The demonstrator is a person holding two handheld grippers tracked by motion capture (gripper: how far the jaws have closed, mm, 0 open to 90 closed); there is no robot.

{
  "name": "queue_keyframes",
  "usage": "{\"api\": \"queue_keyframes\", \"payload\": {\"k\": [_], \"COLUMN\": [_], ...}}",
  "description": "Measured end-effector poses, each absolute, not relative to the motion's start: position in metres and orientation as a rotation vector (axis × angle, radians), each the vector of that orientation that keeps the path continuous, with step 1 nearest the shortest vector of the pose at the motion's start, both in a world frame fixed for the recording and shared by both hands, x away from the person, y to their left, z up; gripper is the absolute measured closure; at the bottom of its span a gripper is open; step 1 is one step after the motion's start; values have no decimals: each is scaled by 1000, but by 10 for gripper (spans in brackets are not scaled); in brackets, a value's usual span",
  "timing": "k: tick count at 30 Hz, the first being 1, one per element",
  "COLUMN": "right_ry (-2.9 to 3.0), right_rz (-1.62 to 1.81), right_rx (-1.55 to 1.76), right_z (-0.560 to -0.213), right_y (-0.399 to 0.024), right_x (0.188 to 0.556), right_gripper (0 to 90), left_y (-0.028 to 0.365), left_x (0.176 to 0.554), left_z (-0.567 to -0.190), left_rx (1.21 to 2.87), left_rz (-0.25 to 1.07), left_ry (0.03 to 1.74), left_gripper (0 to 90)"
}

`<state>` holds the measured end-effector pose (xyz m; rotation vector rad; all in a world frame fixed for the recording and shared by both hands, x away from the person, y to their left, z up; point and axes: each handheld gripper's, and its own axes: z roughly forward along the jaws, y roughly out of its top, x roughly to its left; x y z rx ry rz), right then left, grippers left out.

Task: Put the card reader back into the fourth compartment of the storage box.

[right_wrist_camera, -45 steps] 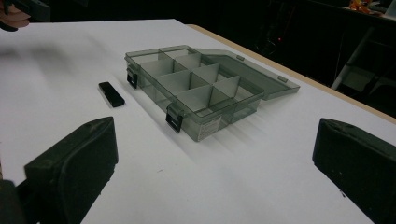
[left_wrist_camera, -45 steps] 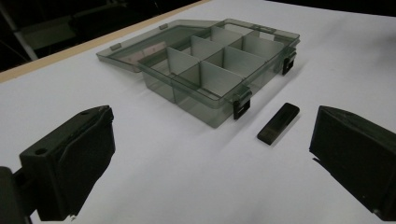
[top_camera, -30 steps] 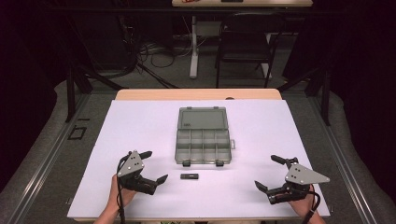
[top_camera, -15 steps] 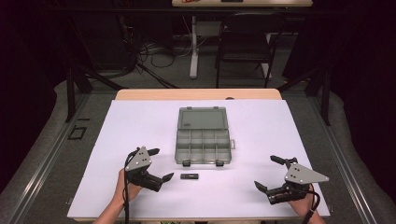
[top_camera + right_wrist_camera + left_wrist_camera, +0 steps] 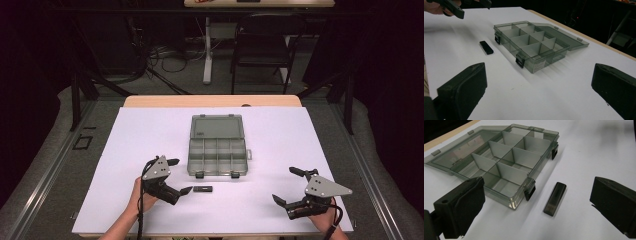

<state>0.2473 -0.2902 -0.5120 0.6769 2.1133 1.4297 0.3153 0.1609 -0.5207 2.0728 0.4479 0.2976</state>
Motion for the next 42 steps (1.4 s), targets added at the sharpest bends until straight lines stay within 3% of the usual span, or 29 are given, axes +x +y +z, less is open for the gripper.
{"api": "queue_keyframes", "payload": {"k": [19, 24, 25, 27, 28, 42], "right_ry": [2123, 2124, 2125, 2126, 2127, 2132], "right_rz": [1424, 1423, 1422, 1426, 1423, 1425], "right_rx": [677, 683, 683, 682, 679, 679], "right_z": [-513, -513, -513, -513, -513, -514], "right_y": [-290, -291, -291, -291, -291, -290], "right_x": [249, 248, 249, 249, 249, 249], "right_gripper": [0, 0, 0, 0, 0, 0], "left_y": [143, 140, 140, 140, 140, 137], "left_x": [322, 321, 320, 320, 320, 337], "left_z": [-530, -531, -532, -533, -534, -550], "left_rx": [2154, 2170, 2175, 2181, 2184, 2260], "left_rz": [221, 211, 203, 201, 197, 81], "left_ry": [331, 272, 250, 241, 234, 146], "left_gripper": [16, 85, 160, 162, 215, 487]}}
